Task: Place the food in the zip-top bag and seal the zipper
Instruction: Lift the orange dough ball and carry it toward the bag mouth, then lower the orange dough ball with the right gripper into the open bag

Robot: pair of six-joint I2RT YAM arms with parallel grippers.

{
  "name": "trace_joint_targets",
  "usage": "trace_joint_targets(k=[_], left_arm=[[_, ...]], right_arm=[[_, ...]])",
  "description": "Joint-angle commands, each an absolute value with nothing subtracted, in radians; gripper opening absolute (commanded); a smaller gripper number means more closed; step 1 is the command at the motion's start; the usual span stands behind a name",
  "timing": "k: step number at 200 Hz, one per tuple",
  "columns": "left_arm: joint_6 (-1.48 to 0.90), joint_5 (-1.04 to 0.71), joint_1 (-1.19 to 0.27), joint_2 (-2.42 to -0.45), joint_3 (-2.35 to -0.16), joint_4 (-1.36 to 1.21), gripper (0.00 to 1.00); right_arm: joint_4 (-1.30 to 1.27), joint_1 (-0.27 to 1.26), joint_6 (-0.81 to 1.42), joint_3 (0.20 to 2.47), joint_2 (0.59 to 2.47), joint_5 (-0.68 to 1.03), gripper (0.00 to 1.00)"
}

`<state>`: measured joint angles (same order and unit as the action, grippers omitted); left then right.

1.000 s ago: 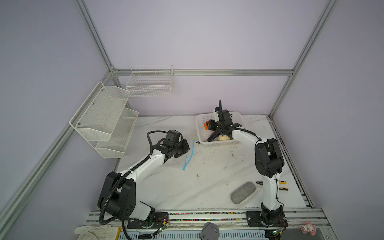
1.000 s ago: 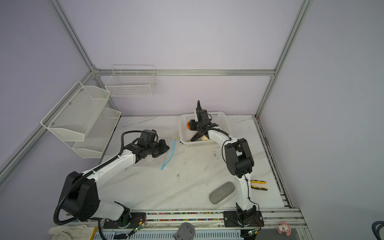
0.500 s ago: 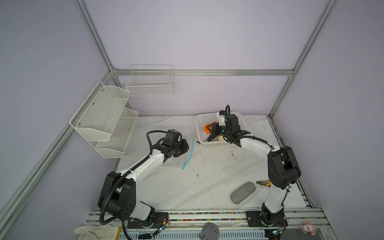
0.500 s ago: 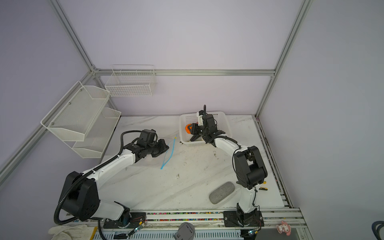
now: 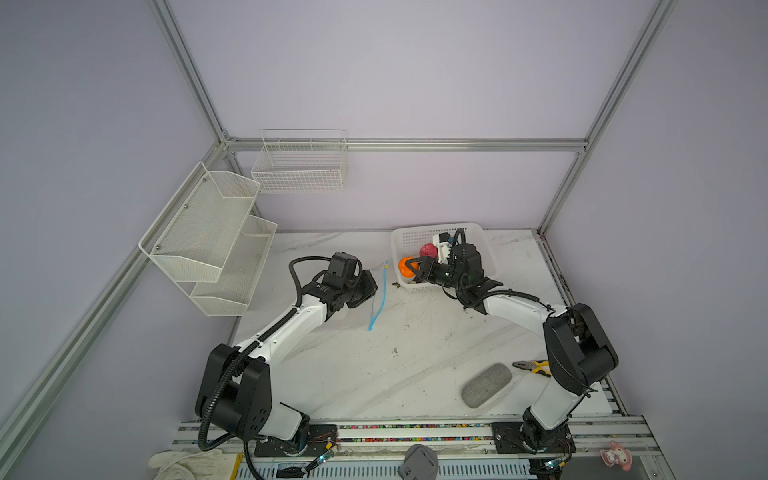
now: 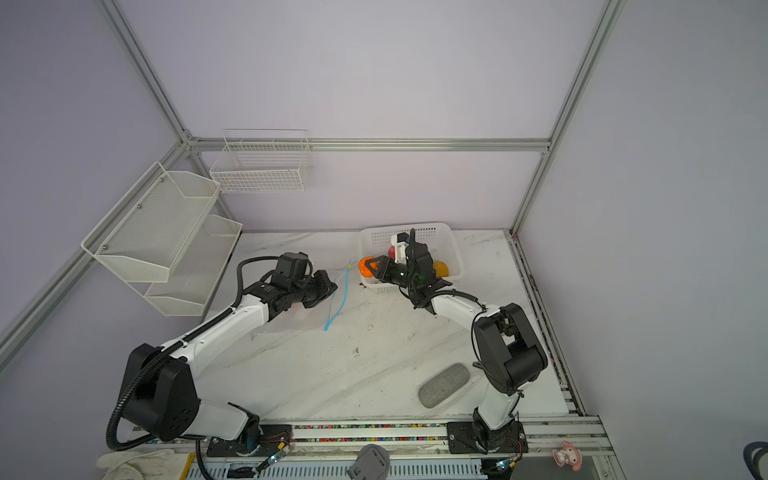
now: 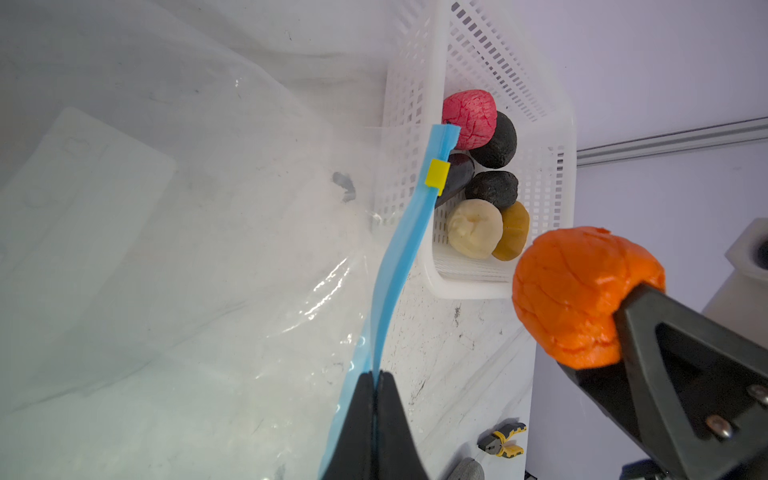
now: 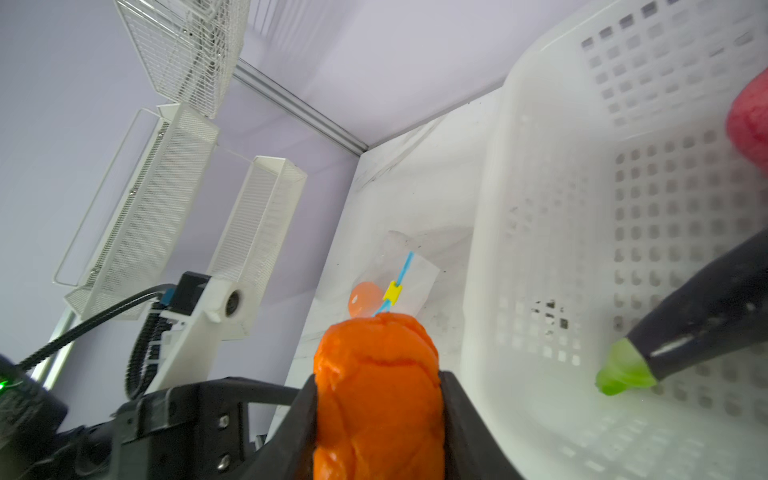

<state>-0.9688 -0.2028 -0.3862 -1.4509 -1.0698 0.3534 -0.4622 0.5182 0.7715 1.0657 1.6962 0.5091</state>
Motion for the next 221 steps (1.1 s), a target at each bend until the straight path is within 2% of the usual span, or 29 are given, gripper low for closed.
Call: trace_joint_targets(k=[1, 77, 221], left_arm=[[-1.009, -0.196, -0.38, -1.423, -1.148, 0.3, 0.0], [-1.049, -0.226, -0.369, -1.423, -1.114, 0.182, 0.0], [-1.058, -0.238, -0.365, -1.379, -1.104, 0.177, 0.0]], right_arm=[[-0.65, 0.553, 0.952, 1.021, 1.646, 0.486, 0.4], [-0.838, 0.612, 1.152, 0.92, 1.665, 0.402, 0.39], [-0.9, 0.683, 1.193, 0.971, 1.777, 0.417, 0.37]])
